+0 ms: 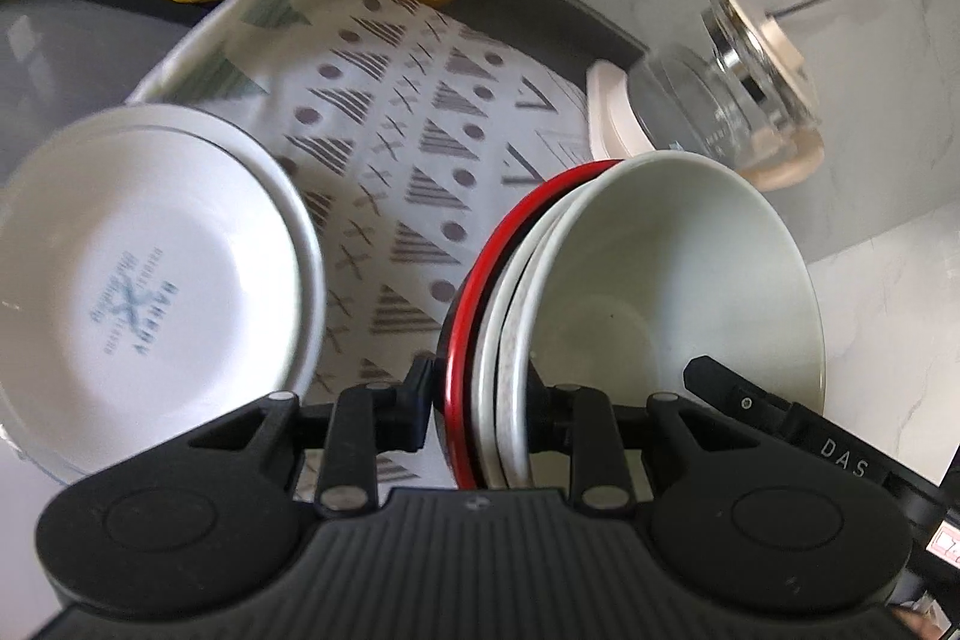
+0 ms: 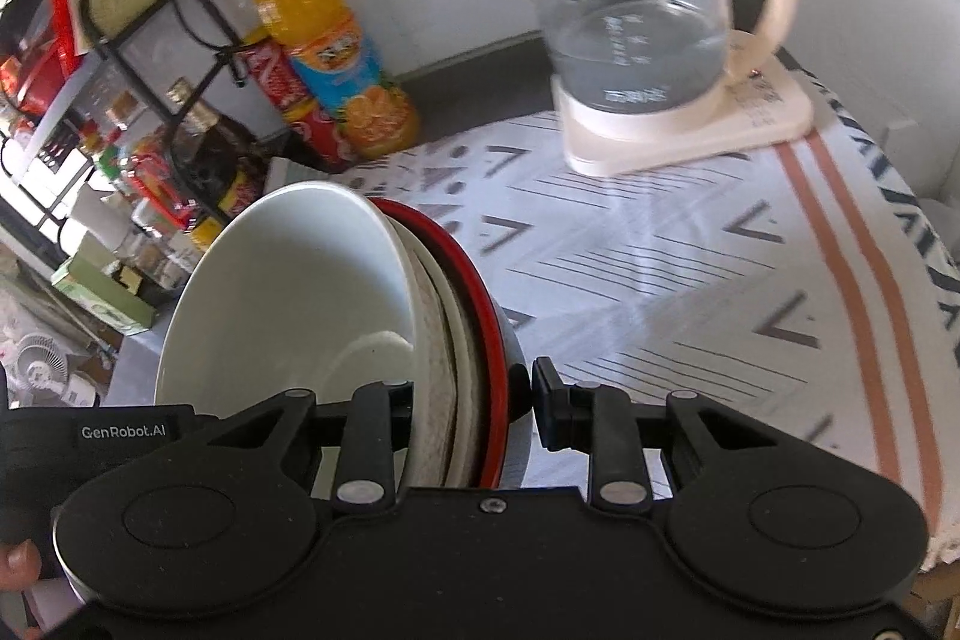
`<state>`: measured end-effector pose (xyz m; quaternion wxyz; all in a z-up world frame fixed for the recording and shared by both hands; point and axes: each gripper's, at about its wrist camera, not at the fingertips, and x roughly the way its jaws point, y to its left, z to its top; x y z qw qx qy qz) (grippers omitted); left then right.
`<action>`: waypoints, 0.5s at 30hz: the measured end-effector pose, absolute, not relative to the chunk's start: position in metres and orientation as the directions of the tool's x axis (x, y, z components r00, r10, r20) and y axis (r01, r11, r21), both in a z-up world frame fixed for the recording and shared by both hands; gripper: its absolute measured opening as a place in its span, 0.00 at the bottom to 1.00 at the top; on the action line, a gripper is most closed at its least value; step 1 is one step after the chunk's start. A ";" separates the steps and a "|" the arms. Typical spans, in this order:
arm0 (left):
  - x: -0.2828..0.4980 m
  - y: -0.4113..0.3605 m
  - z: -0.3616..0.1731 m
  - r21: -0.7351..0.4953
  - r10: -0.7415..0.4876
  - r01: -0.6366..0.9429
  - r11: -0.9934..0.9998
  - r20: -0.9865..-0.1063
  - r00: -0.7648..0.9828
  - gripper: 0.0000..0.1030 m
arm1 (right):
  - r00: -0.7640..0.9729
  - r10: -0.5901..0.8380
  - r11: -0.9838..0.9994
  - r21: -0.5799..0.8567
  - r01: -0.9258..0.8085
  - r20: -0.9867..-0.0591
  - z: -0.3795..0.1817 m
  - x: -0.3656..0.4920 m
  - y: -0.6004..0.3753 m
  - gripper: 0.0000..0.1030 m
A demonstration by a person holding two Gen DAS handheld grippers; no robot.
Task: Organize plates and bowls
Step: 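Lift the red bowl stack with both grippers over the plate stack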
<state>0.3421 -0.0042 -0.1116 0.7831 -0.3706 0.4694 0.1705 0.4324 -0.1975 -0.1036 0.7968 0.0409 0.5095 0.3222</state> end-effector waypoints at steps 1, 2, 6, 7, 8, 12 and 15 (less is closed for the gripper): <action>0.339 0.000 -0.110 -0.420 -0.075 -0.617 0.665 -0.860 0.504 0.25 | 0.271 0.559 0.785 0.395 -0.477 -0.784 -0.102 0.431 -0.192 0.27; 0.335 0.006 -0.108 -0.419 -0.068 -0.621 0.663 -0.859 0.507 0.25 | 0.266 0.562 0.781 0.397 -0.482 -0.783 -0.101 0.430 -0.185 0.27; 0.321 0.025 -0.102 -0.415 -0.045 -0.640 0.647 -0.859 0.510 0.25 | 0.249 0.577 0.763 0.405 -0.504 -0.778 -0.097 0.423 -0.161 0.27; 0.317 0.030 -0.100 -0.414 -0.040 -0.645 0.642 -0.859 0.511 0.25 | 0.244 0.580 0.759 0.407 -0.508 -0.778 -0.096 0.421 -0.155 0.27; 0.313 0.036 -0.099 -0.413 -0.035 -0.651 0.638 -0.859 0.511 0.25 | 0.238 0.583 0.753 0.407 -0.517 -0.777 -0.096 0.419 -0.148 0.27; 0.298 0.057 -0.096 -0.410 -0.017 -0.673 0.616 -0.861 0.509 0.25 | 0.216 0.591 0.737 0.412 -0.536 -0.777 -0.097 0.410 -0.125 0.27; 0.288 0.071 -0.095 -0.404 -0.005 -0.687 0.604 -0.864 0.503 0.25 | 0.201 0.595 0.728 0.416 -0.545 -0.778 -0.097 0.404 -0.109 0.27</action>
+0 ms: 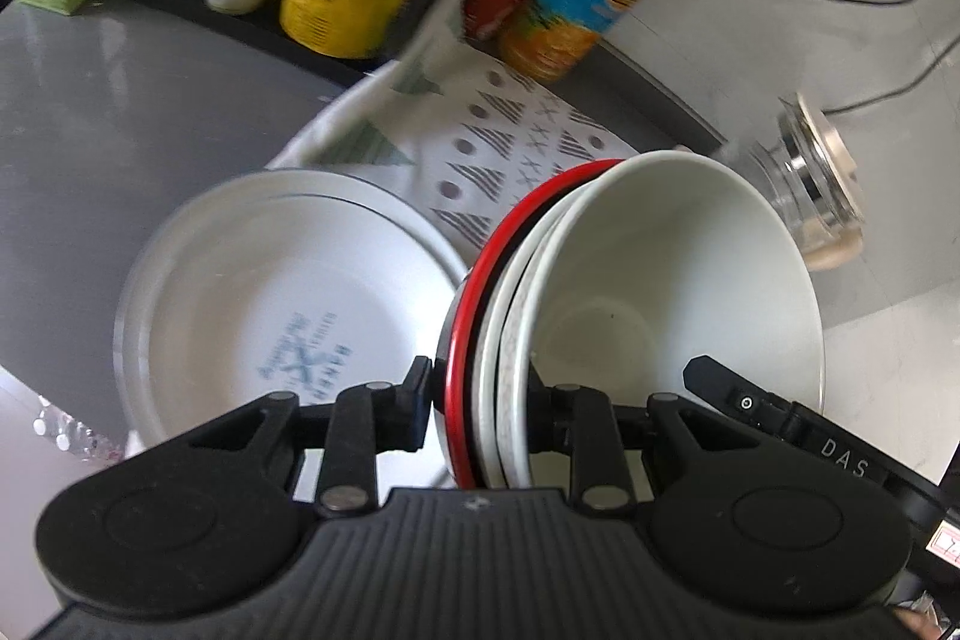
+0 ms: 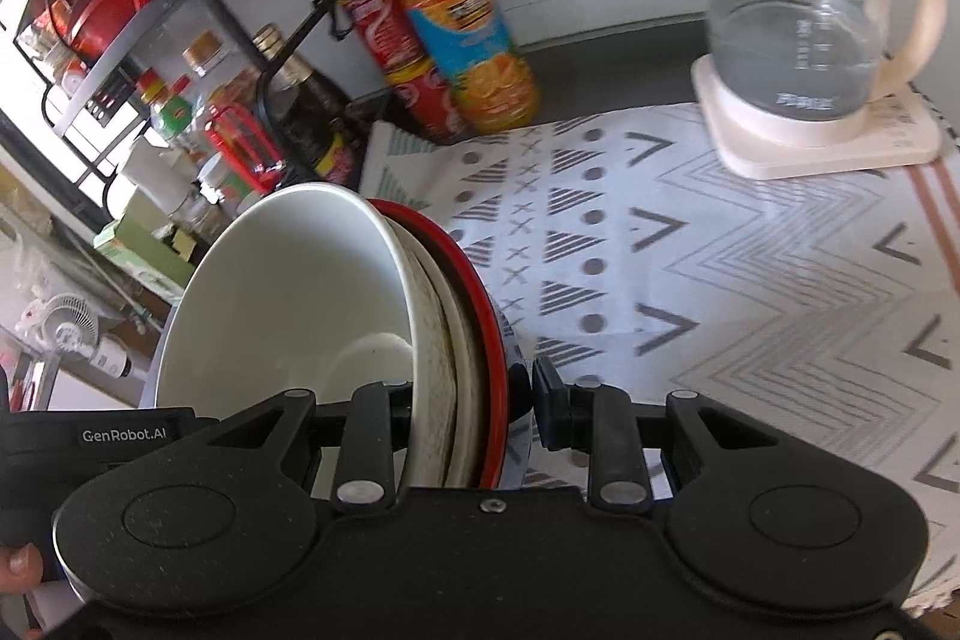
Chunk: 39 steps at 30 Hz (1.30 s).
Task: Organize plates and bowls
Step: 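Lift the red bowl stack with both grippers over the plate stack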
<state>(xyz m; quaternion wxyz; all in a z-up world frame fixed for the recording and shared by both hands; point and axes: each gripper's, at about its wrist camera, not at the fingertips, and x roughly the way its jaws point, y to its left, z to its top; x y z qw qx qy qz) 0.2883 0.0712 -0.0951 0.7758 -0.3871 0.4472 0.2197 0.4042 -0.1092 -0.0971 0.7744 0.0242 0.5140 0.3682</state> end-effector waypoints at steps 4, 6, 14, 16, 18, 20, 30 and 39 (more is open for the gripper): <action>0.276 0.088 -0.096 -0.397 0.007 -0.704 0.589 -0.868 0.496 0.25 | 0.182 0.600 0.716 0.421 -0.557 -0.779 -0.099 0.395 -0.091 0.27; 0.269 0.097 -0.097 -0.393 0.013 -0.711 0.583 -0.871 0.492 0.25 | 0.172 0.599 0.714 0.425 -0.556 -0.782 -0.101 0.392 -0.082 0.27; 0.250 0.124 -0.105 -0.381 0.011 -0.729 0.569 -0.883 0.470 0.25 | 0.148 0.589 0.716 0.429 -0.551 -0.794 -0.112 0.376 -0.058 0.27; 0.248 0.128 -0.108 -0.376 0.009 -0.731 0.569 -0.886 0.463 0.25 | 0.149 0.587 0.721 0.430 -0.544 -0.796 -0.115 0.372 -0.054 0.27; 0.245 0.132 -0.111 -0.372 0.006 -0.730 0.574 -0.889 0.457 0.25 | 0.150 0.584 0.726 0.431 -0.535 -0.798 -0.118 0.369 -0.051 0.27; 0.243 0.137 -0.115 -0.370 0.001 -0.727 0.578 -0.891 0.454 0.25 | 0.148 0.583 0.732 0.437 -0.524 -0.799 -0.123 0.365 -0.049 0.27; 0.240 0.154 -0.132 -0.350 -0.031 -0.710 0.611 -0.907 0.420 0.25 | 0.145 0.561 0.768 0.448 -0.457 -0.815 -0.144 0.351 -0.044 0.27; 0.244 0.161 -0.138 -0.344 -0.045 -0.697 0.629 -0.911 0.409 0.25 | 0.150 0.543 0.790 0.442 -0.425 -0.826 -0.152 0.349 -0.041 0.27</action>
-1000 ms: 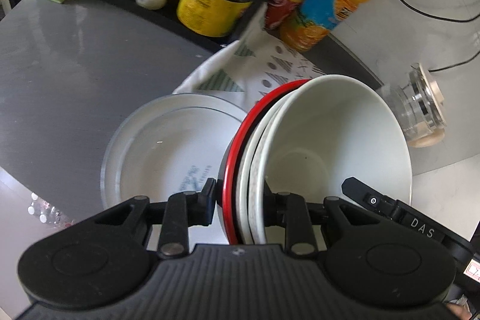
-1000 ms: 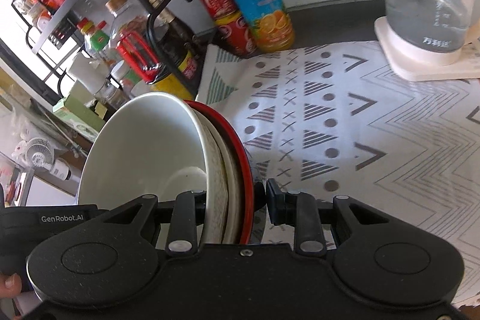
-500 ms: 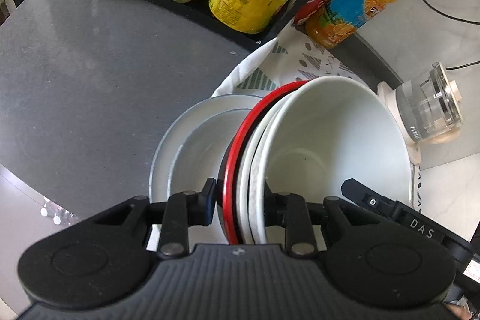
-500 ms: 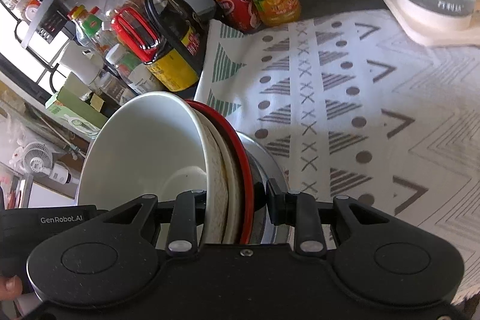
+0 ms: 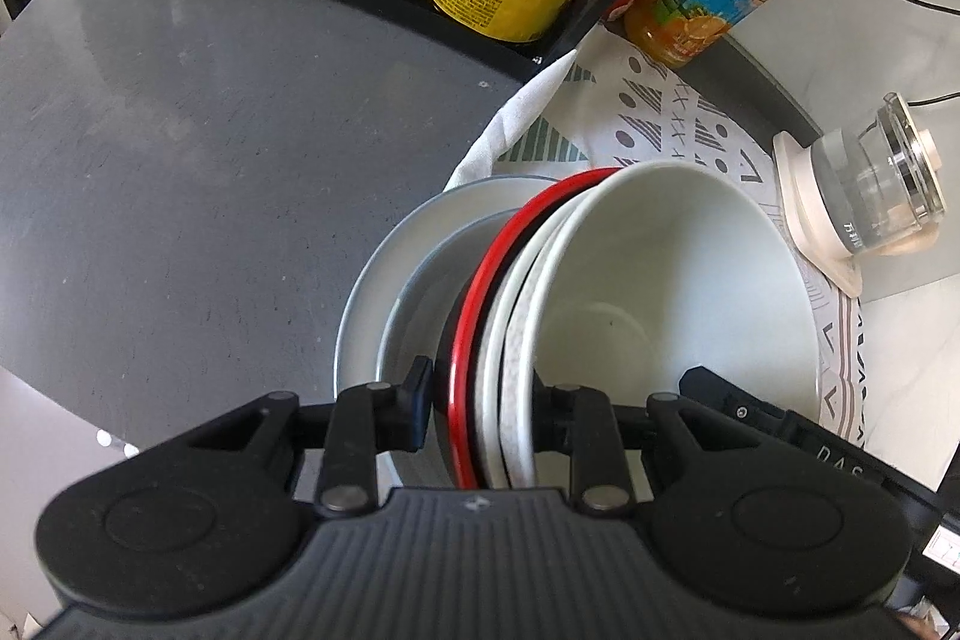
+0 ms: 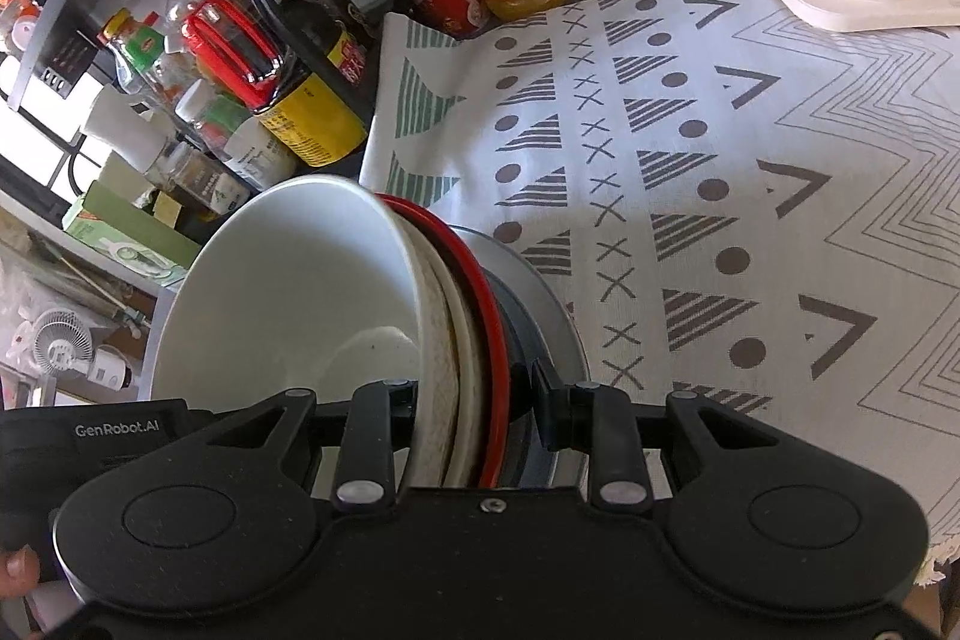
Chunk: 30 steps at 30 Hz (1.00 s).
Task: Organize plates and bowls
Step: 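Lift the red bowl stack with both grippers over the plate stack, then lower the bowl stack onto the plates and open both grippers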
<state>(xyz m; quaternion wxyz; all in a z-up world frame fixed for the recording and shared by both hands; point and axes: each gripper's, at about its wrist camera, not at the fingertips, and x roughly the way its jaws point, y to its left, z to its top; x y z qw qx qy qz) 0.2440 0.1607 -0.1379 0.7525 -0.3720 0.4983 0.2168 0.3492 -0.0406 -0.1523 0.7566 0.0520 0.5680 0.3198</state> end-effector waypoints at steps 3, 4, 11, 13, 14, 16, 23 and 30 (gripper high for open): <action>0.246 0.162 -0.138 -0.349 -0.048 -0.693 0.631 -0.909 0.414 0.25 | 0.156 0.539 0.794 0.437 -0.423 -0.828 -0.153 0.350 -0.039 0.27; 0.246 0.162 -0.139 -0.351 -0.050 -0.694 0.629 -0.909 0.414 0.25 | 0.157 0.539 0.794 0.437 -0.422 -0.828 -0.153 0.351 -0.039 0.27; 0.249 0.167 -0.139 -0.364 -0.060 -0.687 0.628 -0.904 0.424 0.25 | 0.164 0.541 0.796 0.439 -0.418 -0.825 -0.153 0.352 -0.037 0.30; 0.249 0.168 -0.140 -0.374 -0.071 -0.683 0.628 -0.901 0.428 0.25 | 0.177 0.541 0.797 0.434 -0.419 -0.822 -0.150 0.352 -0.037 0.36; 0.249 0.169 -0.140 -0.378 -0.077 -0.680 0.628 -0.900 0.429 0.25 | 0.181 0.544 0.797 0.437 -0.417 -0.820 -0.148 0.352 -0.038 0.42; 0.250 0.169 -0.138 -0.375 -0.076 -0.674 0.636 -0.900 0.429 0.28 | 0.196 0.545 0.800 0.437 -0.411 -0.815 -0.144 0.352 -0.040 0.51; 0.247 0.170 -0.129 -0.347 -0.048 -0.655 0.671 -0.902 0.429 0.42 | 0.246 0.529 0.824 0.421 -0.380 -0.812 -0.134 0.342 -0.044 0.65; 0.240 0.171 -0.111 -0.328 -0.012 -0.626 0.707 -0.891 0.454 0.62 | 0.315 0.512 0.846 0.405 -0.347 -0.799 -0.117 0.327 -0.049 0.83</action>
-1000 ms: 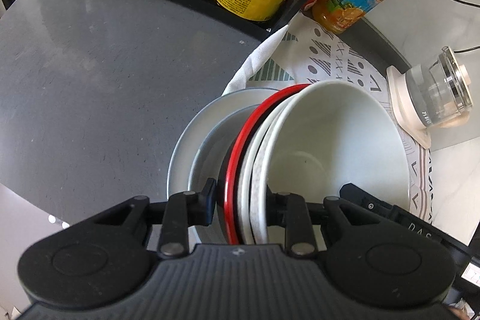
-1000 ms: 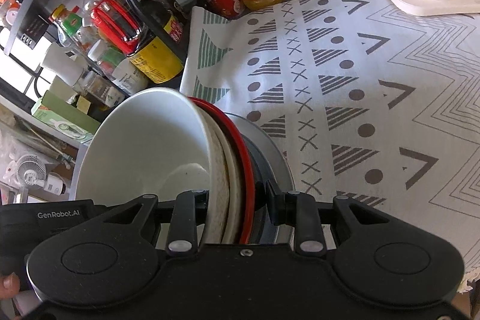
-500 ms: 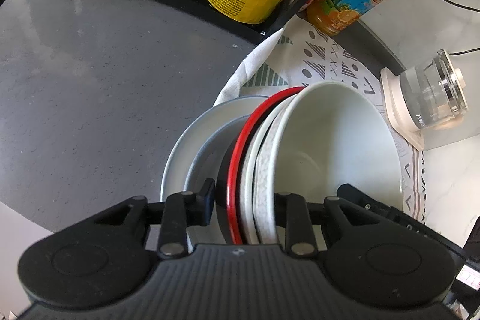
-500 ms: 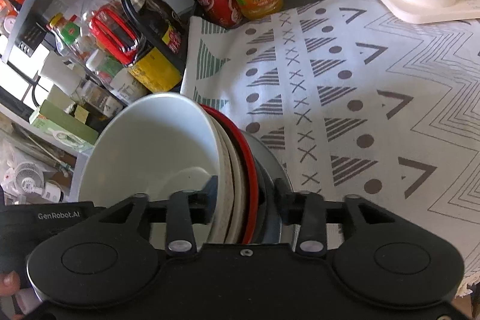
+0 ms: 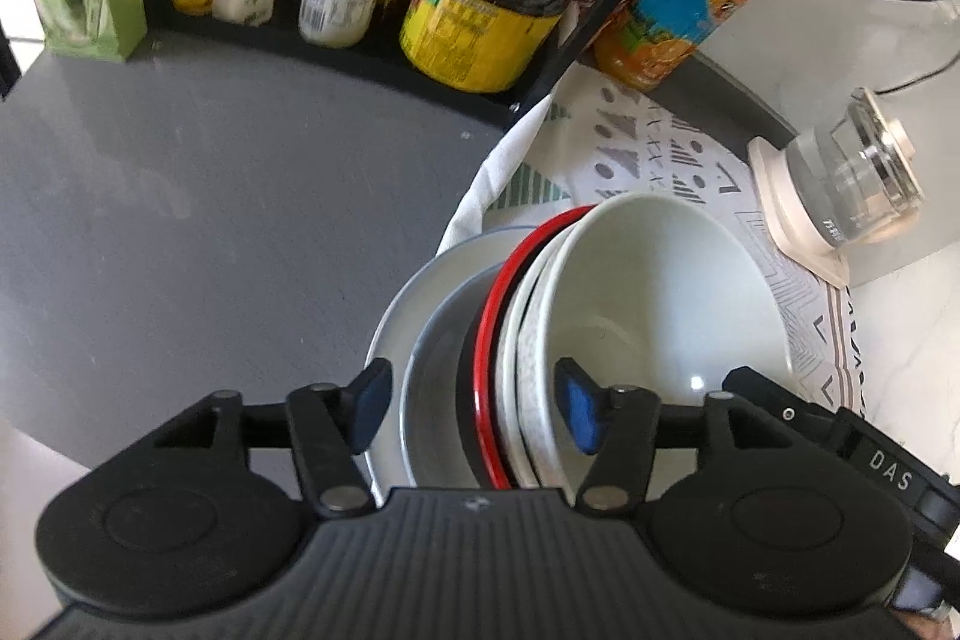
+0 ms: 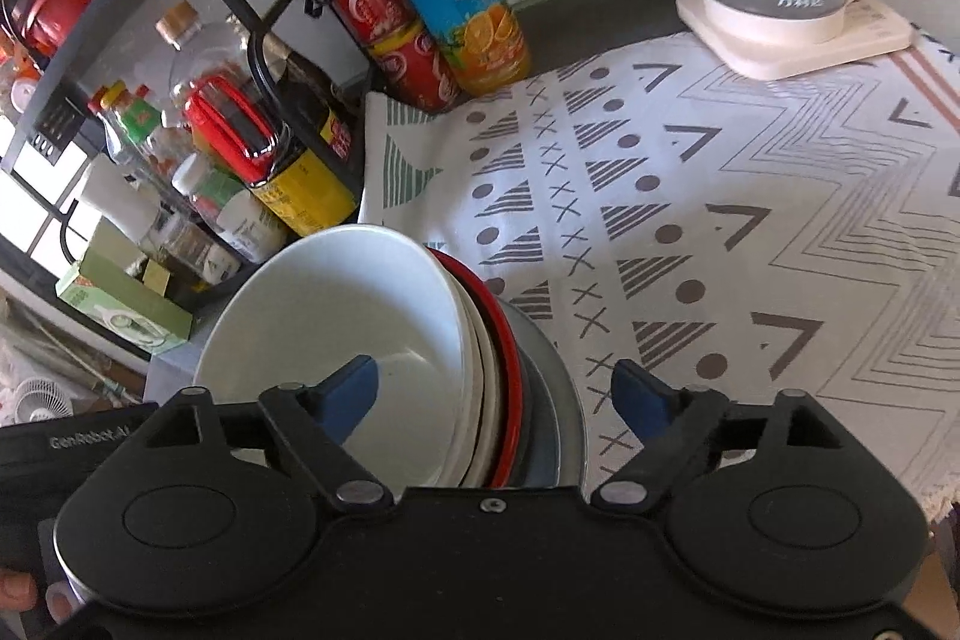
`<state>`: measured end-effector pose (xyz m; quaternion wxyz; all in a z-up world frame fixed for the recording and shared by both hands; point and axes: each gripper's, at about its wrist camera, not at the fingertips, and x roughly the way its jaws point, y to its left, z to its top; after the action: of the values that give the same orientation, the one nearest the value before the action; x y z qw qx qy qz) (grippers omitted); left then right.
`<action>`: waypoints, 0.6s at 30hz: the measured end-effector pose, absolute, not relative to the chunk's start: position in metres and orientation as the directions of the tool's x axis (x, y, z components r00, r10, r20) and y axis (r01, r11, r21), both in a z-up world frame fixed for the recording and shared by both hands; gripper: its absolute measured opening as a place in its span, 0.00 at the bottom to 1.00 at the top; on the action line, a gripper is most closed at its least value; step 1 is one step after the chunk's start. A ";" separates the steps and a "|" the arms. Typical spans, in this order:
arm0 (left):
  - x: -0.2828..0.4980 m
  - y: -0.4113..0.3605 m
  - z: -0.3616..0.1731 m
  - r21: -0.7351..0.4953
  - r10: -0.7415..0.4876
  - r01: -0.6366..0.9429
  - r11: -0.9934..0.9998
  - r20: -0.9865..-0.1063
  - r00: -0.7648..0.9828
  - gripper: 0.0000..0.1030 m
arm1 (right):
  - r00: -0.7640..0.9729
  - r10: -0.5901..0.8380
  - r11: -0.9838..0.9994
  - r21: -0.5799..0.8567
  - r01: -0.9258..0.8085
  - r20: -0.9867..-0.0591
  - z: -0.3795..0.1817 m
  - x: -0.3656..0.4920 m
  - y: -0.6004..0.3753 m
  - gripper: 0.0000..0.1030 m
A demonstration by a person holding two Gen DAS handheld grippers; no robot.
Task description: Organize plates and bowls
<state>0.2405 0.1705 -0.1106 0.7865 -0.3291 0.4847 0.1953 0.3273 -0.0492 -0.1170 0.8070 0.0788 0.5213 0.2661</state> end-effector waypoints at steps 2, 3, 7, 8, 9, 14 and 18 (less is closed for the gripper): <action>0.240 0.170 -0.103 -0.323 0.001 -0.616 0.719 -0.885 0.465 0.69 | 0.326 0.509 0.848 0.399 -0.350 -0.797 -0.111 0.324 -0.052 0.88; 0.240 0.170 -0.100 -0.319 0.009 -0.617 0.720 -0.884 0.468 0.73 | 0.337 0.506 0.850 0.393 -0.351 -0.794 -0.107 0.323 -0.054 0.89; 0.243 0.165 -0.086 -0.318 0.021 -0.596 0.737 -0.871 0.491 0.78 | 0.382 0.496 0.862 0.389 -0.325 -0.780 -0.096 0.321 -0.067 0.95; 0.244 0.163 -0.082 -0.319 0.020 -0.587 0.744 -0.868 0.497 0.78 | 0.395 0.487 0.868 0.381 -0.319 -0.779 -0.093 0.319 -0.071 0.95; 0.244 0.161 -0.079 -0.318 0.022 -0.581 0.749 -0.865 0.501 0.79 | 0.408 0.477 0.874 0.367 -0.319 -0.779 -0.090 0.317 -0.073 0.95; 0.243 0.148 -0.064 -0.306 0.039 -0.554 0.774 -0.851 0.524 0.80 | 0.457 0.454 0.888 0.343 -0.307 -0.765 -0.080 0.300 -0.096 1.00; 0.235 0.133 -0.058 -0.294 0.048 -0.544 0.785 -0.848 0.528 0.80 | 0.474 0.445 0.894 0.347 -0.283 -0.760 -0.077 0.283 -0.118 1.00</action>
<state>0.2352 0.1329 -0.0584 0.8299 -0.2746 0.4518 0.1785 0.2826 -0.1184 -0.0774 0.8541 0.0871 0.4664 0.2129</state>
